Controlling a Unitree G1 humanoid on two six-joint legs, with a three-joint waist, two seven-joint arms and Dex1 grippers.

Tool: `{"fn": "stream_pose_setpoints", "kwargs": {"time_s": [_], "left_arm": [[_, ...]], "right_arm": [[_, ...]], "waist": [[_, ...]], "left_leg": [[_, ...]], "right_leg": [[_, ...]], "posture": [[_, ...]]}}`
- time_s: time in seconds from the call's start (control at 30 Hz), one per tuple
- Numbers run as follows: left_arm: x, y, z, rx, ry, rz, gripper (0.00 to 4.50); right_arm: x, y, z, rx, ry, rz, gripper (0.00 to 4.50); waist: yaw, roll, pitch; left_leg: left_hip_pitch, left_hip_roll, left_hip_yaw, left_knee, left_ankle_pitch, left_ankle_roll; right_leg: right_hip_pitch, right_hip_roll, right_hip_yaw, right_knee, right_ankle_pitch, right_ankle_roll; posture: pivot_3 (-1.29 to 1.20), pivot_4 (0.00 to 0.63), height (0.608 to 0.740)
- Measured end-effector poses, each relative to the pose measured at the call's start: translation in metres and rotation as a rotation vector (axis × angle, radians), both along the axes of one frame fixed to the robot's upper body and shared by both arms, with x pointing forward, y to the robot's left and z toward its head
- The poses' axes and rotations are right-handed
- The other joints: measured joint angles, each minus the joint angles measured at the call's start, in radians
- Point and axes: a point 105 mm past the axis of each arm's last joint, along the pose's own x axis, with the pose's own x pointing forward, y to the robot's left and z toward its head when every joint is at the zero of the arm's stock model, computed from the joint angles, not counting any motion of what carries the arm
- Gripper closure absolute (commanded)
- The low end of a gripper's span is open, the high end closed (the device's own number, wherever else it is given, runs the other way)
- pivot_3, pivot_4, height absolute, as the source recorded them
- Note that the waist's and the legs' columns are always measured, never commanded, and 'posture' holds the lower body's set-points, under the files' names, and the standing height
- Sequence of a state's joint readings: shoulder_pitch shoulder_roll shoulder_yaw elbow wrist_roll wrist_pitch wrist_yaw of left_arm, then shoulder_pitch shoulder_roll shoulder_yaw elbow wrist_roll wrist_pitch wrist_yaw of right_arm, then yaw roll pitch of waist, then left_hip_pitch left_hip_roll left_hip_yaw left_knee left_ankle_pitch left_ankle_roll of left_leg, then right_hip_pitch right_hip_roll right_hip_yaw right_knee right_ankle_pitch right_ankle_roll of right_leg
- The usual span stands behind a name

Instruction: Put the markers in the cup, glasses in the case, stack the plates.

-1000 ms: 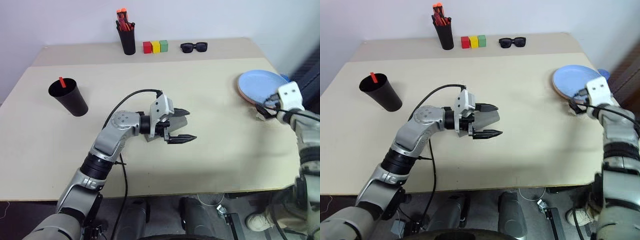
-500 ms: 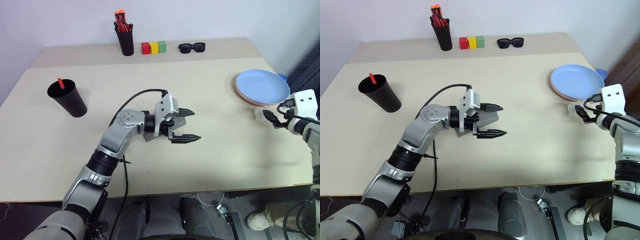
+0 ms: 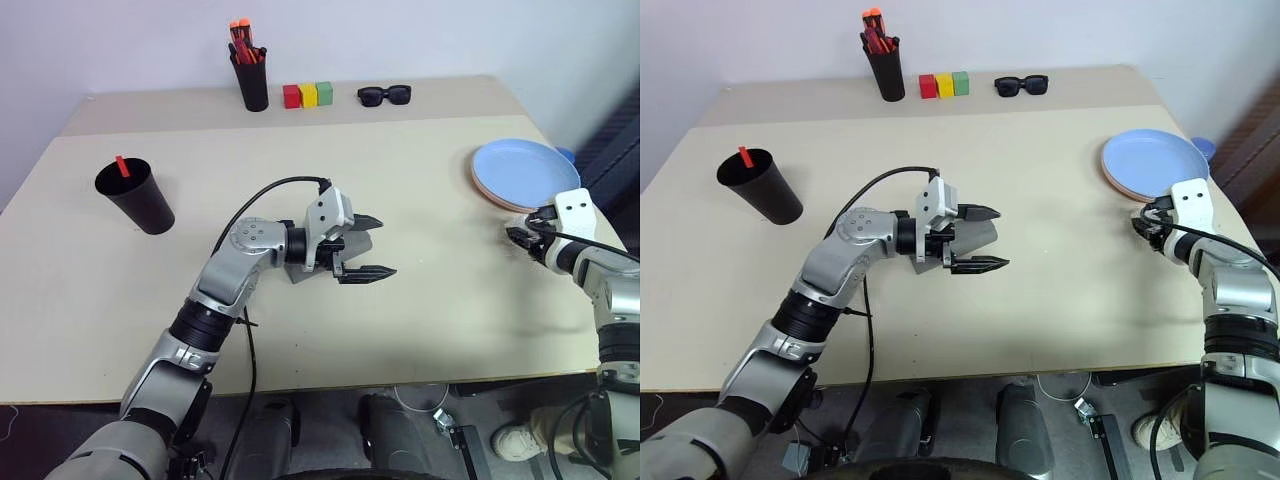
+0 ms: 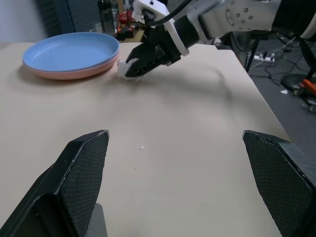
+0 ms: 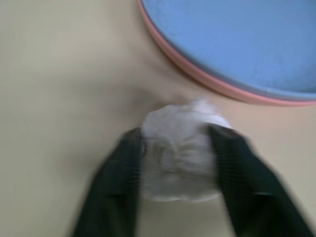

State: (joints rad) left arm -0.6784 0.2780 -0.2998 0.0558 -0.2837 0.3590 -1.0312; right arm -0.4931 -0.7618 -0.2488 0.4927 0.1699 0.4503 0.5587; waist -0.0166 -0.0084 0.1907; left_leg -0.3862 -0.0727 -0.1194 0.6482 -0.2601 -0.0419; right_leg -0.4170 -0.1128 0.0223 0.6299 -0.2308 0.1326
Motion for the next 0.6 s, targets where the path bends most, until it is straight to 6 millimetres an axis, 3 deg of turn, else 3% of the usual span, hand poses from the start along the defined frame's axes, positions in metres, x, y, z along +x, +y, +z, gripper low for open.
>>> {"fn": "stream_pose_setpoints", "kwargs": {"time_s": [0.03, 0.27, 0.6], "left_arm": [[0.0, 0.0, 0.0, 0.0, 0.0, 0.003, 0.0], [0.001, 0.001, -0.002, 0.004, 0.001, 0.016, 0.0], [0.0, -0.002, -0.001, -0.005, -0.005, 0.011, 0.0]], "right_arm": [[0.0, 0.0, 0.0, -0.003, -0.002, -0.002, 4.39], [0.003, -0.001, 0.01, -0.048, -0.059, -0.001, 4.39], [0.02, 0.004, 0.071, -0.114, -0.288, 0.032, 4.39]], "waist": [[0.0, 0.0, 0.0], [0.0, 0.0, 0.0], [0.0, 0.0, 0.0]], "left_leg": [[0.0, 0.0, 0.0, 0.0, 0.0, 0.0], [0.0, 0.0, 0.0, 0.0, 0.0, 0.0], [0.0, 0.0, 0.0, 0.0, 0.0, 0.0]], "right_leg": [[0.0, 0.0, 0.0, 0.0, 0.0, 0.0], [0.0, 0.0, 0.0, 0.0, 0.0, 0.0], [0.0, 0.0, 0.0, 0.0, 0.0, 0.0]], "posture": [[0.0, 0.15, 0.74], [0.0, 0.15, 0.74], [0.0, 0.15, 0.74]]}}
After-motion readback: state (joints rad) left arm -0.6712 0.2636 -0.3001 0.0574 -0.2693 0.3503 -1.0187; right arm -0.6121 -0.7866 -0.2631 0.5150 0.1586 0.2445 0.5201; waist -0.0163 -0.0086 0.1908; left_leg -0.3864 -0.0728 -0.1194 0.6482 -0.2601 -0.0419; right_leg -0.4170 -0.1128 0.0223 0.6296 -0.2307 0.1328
